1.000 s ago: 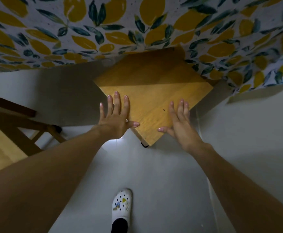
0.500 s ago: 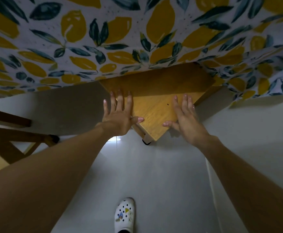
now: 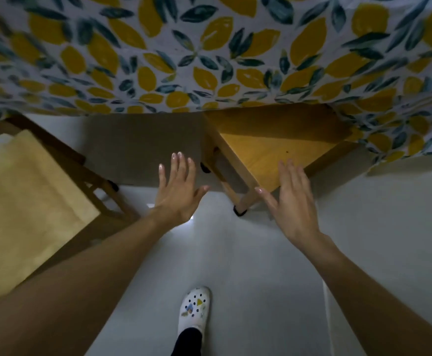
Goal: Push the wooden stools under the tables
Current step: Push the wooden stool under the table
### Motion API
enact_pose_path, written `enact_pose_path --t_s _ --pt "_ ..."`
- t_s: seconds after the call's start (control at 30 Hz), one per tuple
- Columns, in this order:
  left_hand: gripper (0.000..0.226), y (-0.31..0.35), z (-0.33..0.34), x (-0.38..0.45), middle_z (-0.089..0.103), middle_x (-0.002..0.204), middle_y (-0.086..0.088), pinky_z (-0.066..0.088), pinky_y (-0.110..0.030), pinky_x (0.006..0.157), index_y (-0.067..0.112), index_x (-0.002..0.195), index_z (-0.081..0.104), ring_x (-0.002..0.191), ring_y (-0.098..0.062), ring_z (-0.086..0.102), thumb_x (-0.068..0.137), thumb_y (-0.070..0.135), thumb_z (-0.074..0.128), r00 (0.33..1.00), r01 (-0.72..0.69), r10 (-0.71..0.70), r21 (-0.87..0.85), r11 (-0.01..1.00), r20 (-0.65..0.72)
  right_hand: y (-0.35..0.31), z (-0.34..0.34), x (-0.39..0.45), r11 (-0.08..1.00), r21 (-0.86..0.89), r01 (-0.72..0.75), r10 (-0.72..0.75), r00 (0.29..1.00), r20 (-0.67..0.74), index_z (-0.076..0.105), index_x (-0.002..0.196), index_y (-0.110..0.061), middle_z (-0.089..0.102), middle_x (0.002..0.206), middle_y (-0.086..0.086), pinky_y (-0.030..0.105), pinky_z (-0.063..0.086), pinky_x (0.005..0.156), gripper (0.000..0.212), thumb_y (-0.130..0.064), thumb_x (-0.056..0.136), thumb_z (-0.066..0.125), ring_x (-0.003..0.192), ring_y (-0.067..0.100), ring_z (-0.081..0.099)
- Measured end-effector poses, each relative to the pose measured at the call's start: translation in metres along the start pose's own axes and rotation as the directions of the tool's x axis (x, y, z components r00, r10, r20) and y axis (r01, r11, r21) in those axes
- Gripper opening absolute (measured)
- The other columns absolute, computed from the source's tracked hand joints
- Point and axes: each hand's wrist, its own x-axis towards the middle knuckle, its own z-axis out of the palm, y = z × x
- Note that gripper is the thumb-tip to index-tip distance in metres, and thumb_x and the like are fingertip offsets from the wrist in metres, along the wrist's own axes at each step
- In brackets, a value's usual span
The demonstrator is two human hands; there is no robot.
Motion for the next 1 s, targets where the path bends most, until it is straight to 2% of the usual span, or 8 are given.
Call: enact_pose_path --t_s 0.1,0.37,0.5,0.7,0.8,0.93,1.0 --pt "0.068 -0.032 0.007 -0.051 -0.019 0.158 -0.012 -0.015 -0.046 0.113 0.01 0.15 -0.009 0.142 -0.027 -0.025 0.099 0.048 0.016 0.993 0.108 -0.109 -0.01 0.994 -0.038 -0.038 0.011 -0.036 0.994 -0.007 0.112 -0.112 0.994 0.019 0.016 0.154 -0.016 0.013 0.163 0.004 0.044 0.015 0.121 0.073 -0.054 0.096 0.039 0.15 0.023 0.003" --pt "0.06 -0.147 0.022 -0.204 -0.007 0.16 -0.01 -0.004 -0.048 0.117 0.009 0.151 0.005 0.144 -0.023 -0.018 0.101 0.039 0.018 0.947 0.181 -0.206 -0.121 0.976 -0.245 -0.153 0.07 -0.136 0.934 0.065 0.35 -0.356 0.925 0.136 0.016 0.154 -0.016 0.013 0.163 0.004 0.038 0.01 0.123 0.071 -0.053 0.098 0.039 0.15 0.02 0.004" --pt "0.06 -0.214 0.028 -0.261 -0.01 0.159 -0.011 -0.005 -0.048 0.116 0.01 0.151 0.001 0.143 -0.023 -0.02 0.101 0.034 0.023 0.903 0.295 -0.338 -0.189 0.936 -0.264 -0.208 0.114 -0.167 0.906 0.083 0.416 -0.423 0.873 0.244 0.008 0.154 -0.017 0.004 0.164 0.002 0.031 -0.003 0.121 0.072 -0.055 0.098 0.033 0.15 0.018 -0.004" --pt "0.062 -0.313 0.039 -0.298 -0.018 0.158 -0.011 -0.002 -0.052 0.117 0.013 0.151 -0.006 0.144 -0.027 -0.019 0.101 0.041 0.016 0.882 0.399 -0.435 -0.202 0.894 -0.182 -0.298 0.177 -0.19 0.911 0.098 0.401 -0.412 0.863 0.292 0.005 0.155 -0.018 -0.003 0.164 0.002 0.039 0.001 0.122 0.075 -0.057 0.098 0.033 0.15 0.019 -0.007" --pt "0.068 -0.353 0.041 -0.289 -0.022 0.157 -0.011 -0.002 -0.054 0.116 0.017 0.151 -0.009 0.144 -0.03 -0.021 0.094 0.05 0.008 0.901 0.383 -0.412 -0.2 0.902 -0.132 -0.339 0.21 -0.182 0.915 0.055 0.4 -0.401 0.88 0.257 0.003 0.155 -0.019 -0.011 0.163 0.004 0.041 -0.002 0.122 0.073 -0.054 0.099 0.033 0.15 0.021 -0.012" --pt "0.069 -0.397 0.051 -0.273 -0.038 0.151 0.0 -0.01 -0.051 0.114 0.028 0.146 -0.025 0.14 -0.024 -0.032 0.088 0.06 -0.003 0.959 0.267 -0.278 -0.145 0.953 -0.061 -0.375 0.258 -0.171 0.928 -0.036 0.37 -0.351 0.904 0.243 -0.007 0.154 -0.018 -0.022 0.16 0.007 0.046 -0.009 0.121 0.071 -0.054 0.1 0.021 0.146 0.021 -0.025" --pt "0.069 -0.409 0.055 -0.27 -0.044 0.147 0.001 -0.015 -0.047 0.113 0.027 0.143 -0.031 0.137 -0.023 -0.038 0.086 0.061 -0.008 0.976 0.203 -0.213 -0.15 0.968 -0.055 -0.383 0.277 -0.171 0.924 -0.117 0.364 -0.329 0.913 0.243 -0.012 0.153 -0.017 -0.024 0.159 0.01 0.049 -0.01 0.12 0.072 -0.055 0.1 0.016 0.145 0.024 -0.027"
